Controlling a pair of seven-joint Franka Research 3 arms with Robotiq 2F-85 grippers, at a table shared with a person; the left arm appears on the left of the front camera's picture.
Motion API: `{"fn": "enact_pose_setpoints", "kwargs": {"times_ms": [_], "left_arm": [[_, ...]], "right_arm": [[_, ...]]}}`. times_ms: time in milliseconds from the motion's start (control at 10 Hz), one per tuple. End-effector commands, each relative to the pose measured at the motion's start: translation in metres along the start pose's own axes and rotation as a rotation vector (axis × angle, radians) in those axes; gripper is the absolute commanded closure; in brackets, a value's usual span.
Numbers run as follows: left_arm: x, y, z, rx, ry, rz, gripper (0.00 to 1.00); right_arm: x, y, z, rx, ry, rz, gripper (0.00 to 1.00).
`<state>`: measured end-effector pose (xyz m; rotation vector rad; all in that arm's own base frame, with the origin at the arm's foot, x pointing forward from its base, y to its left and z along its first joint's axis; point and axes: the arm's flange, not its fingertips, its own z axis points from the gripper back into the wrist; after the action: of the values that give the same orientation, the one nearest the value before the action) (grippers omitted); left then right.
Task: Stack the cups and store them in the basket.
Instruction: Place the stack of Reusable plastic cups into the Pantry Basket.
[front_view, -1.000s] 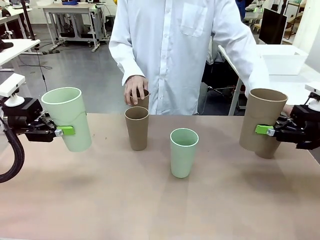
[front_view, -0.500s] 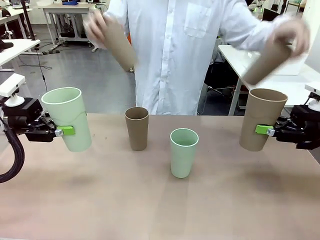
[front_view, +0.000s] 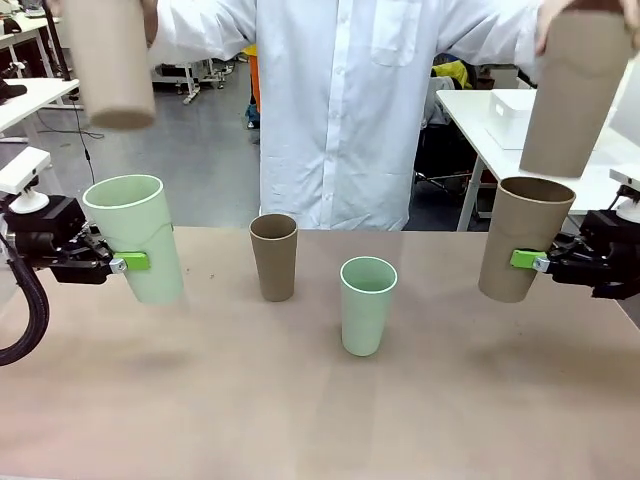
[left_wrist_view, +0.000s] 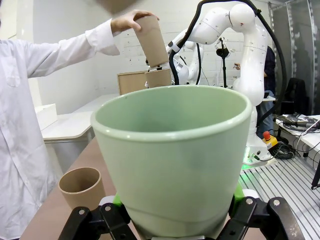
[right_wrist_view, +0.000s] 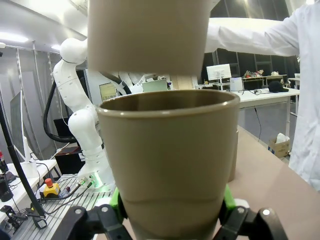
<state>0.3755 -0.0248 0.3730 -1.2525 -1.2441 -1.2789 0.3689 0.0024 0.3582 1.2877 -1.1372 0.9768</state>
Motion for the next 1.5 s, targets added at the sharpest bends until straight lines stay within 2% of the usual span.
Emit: {"fn": "enact_pose_setpoints", "kwargs": {"times_ms": [0, 1400], "left_arm": [[0.0032, -0.0024, -0.0008, 0.000, 0.000, -0.008, 0.15], [0.0032, -0.0024, -0.0008, 0.000, 0.000, -0.008, 0.15]], "right_arm": [[0.0029, -0.0016, -0.0038, -0.011, -0.002, 0.005, 0.15], [0.0029, -0.0016, -0.0038, -0.011, -0.002, 0.005, 0.15]]}}
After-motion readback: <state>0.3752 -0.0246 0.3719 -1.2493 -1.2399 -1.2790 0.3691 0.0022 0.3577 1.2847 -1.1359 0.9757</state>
